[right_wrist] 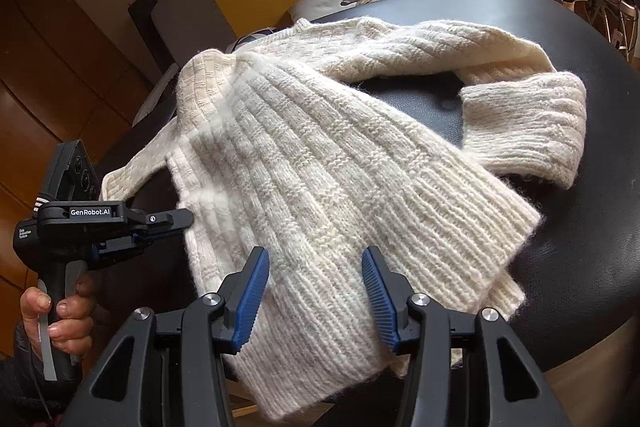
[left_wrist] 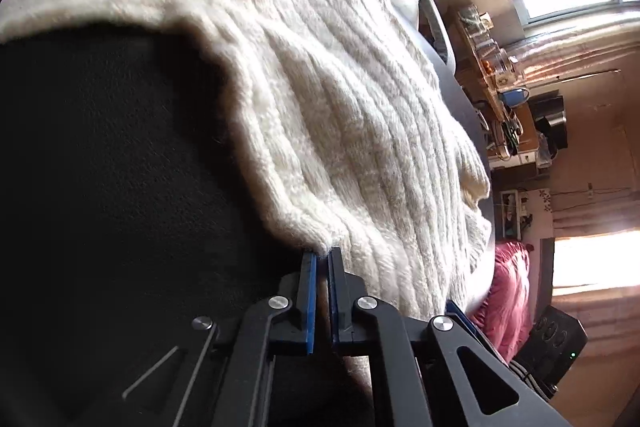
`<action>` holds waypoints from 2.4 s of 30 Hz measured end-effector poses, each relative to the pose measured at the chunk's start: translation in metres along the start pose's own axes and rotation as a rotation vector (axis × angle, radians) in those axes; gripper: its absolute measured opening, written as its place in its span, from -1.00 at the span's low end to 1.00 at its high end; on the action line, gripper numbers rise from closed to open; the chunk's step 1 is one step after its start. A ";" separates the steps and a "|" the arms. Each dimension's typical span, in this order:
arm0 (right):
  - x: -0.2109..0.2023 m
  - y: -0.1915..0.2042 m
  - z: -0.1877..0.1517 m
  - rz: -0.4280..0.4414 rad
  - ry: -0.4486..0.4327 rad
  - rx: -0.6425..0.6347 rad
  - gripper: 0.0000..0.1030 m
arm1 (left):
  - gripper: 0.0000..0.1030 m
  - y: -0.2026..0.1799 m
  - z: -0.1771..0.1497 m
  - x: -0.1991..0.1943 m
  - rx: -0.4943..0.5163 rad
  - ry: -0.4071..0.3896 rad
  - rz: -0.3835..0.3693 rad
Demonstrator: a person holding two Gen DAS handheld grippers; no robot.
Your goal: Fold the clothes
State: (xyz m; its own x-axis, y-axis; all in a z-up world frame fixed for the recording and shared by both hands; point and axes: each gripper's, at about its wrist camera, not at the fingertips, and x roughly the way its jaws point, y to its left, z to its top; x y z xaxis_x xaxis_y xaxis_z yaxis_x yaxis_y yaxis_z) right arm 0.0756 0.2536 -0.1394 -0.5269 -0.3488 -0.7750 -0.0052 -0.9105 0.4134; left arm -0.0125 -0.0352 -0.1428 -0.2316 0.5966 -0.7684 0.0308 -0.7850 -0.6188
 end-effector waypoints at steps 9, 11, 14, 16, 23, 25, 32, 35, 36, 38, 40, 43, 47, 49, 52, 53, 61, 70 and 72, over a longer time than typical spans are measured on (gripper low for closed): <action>0.017 0.044 0.016 0.029 0.038 -0.122 0.02 | -0.89 0.053 0.021 -0.078 0.056 -0.138 0.162; 0.021 0.058 0.023 0.060 0.038 -0.143 0.02 | -0.89 0.079 0.022 -0.112 0.032 -0.236 0.250; 0.041 0.078 0.032 0.114 0.078 -0.185 0.02 | -0.88 0.114 0.016 -0.163 0.087 -0.378 0.464; 0.060 0.093 0.038 0.124 0.111 -0.221 0.01 | -0.85 0.137 0.004 -0.185 0.207 -0.427 0.658; 0.117 0.160 0.044 0.174 0.194 -0.338 0.01 | 0.02 0.175 -0.028 -0.187 0.518 -0.396 0.743; 0.128 0.179 0.051 0.173 0.203 -0.372 0.01 | 0.17 0.172 -0.025 -0.181 0.549 -0.404 0.709; 0.163 0.223 0.093 0.177 0.202 -0.393 0.01 | 0.33 0.189 0.012 -0.153 0.512 -0.368 0.715; 0.179 0.238 0.109 0.163 0.203 -0.409 0.01 | -0.65 0.206 0.024 -0.165 0.379 -0.365 0.580; 0.186 0.243 0.113 0.149 0.208 -0.419 0.01 | -0.73 0.212 0.028 -0.170 0.338 -0.376 0.570; 0.199 0.252 0.120 0.120 0.211 -0.442 0.01 | -0.77 0.229 0.036 -0.182 0.227 -0.390 0.473; 0.212 0.259 0.127 0.095 0.209 -0.457 0.01 | -0.78 0.250 0.044 -0.196 0.107 -0.403 0.365; 0.234 0.267 0.135 0.083 0.232 -0.463 0.01 | -0.79 0.283 0.053 -0.218 -0.068 -0.438 0.172; 0.268 0.279 0.134 0.061 0.285 -0.477 0.06 | -0.79 0.334 0.069 -0.241 -0.309 -0.499 0.011; 0.273 0.286 0.134 0.041 0.257 -0.487 0.11 | -0.79 0.357 0.077 -0.249 -0.389 -0.517 0.020; 0.279 0.295 0.134 0.013 0.261 -0.487 0.25 | -0.75 0.384 0.087 -0.256 -0.502 -0.522 0.073; 0.279 0.297 0.133 0.001 0.262 -0.489 0.30 | -0.76 0.391 0.089 -0.258 -0.540 -0.520 0.102; 0.288 0.320 0.125 -0.036 0.269 -0.536 0.90 | -0.70 0.327 0.069 -0.277 -0.435 -0.617 0.238; 0.173 0.244 0.146 0.154 0.148 -0.348 0.45 | -0.70 0.252 0.098 -0.180 -0.204 -0.397 0.378; 0.147 0.211 0.141 0.131 0.166 -0.330 0.45 | -0.70 0.250 0.109 -0.174 -0.197 -0.400 0.401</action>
State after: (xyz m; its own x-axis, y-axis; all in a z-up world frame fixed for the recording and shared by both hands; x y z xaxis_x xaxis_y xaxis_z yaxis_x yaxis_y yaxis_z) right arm -0.1224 0.0412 -0.0985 -0.3605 -0.4735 -0.8037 0.3405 -0.8689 0.3592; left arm -0.0704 -0.3537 -0.1455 -0.5114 0.1215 -0.8507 0.3622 -0.8672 -0.3416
